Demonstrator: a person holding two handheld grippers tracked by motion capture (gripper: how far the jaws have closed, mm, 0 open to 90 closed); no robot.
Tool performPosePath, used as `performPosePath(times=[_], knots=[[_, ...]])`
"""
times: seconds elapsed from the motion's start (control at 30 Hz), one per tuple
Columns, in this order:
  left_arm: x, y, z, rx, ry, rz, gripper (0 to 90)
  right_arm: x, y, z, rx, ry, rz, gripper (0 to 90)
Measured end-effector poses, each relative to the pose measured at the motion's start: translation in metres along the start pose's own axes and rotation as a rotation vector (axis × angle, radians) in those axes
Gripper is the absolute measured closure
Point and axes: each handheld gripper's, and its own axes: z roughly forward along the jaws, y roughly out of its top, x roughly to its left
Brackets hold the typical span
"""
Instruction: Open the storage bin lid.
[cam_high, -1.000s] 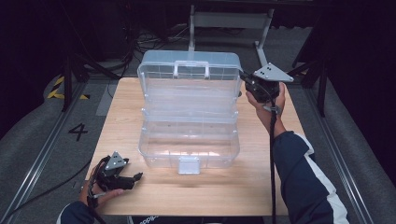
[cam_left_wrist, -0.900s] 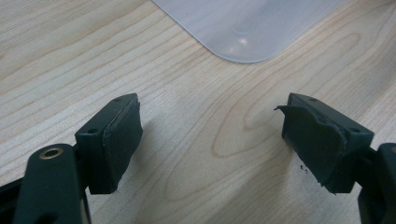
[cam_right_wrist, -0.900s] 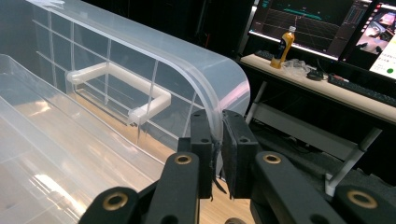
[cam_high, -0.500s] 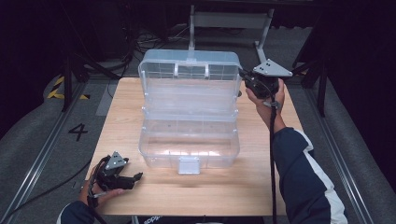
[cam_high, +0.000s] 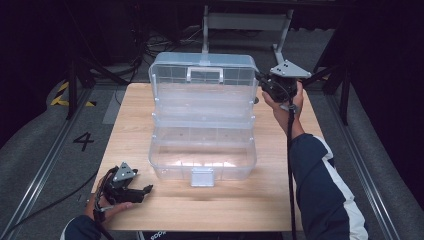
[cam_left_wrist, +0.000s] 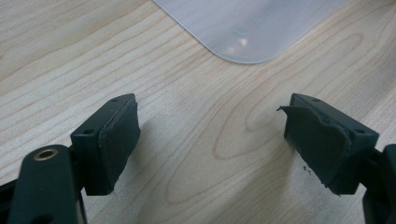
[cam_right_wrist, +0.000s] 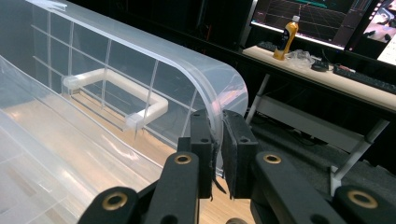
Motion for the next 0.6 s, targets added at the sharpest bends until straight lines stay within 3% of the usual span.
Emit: performPosePath(times=[0.6], knots=[[0.000,0.000,0.000,-0.007,0.008,0.002,18.5,-0.006,0.002,0.018,0.028,-0.021,0.011,83.8]])
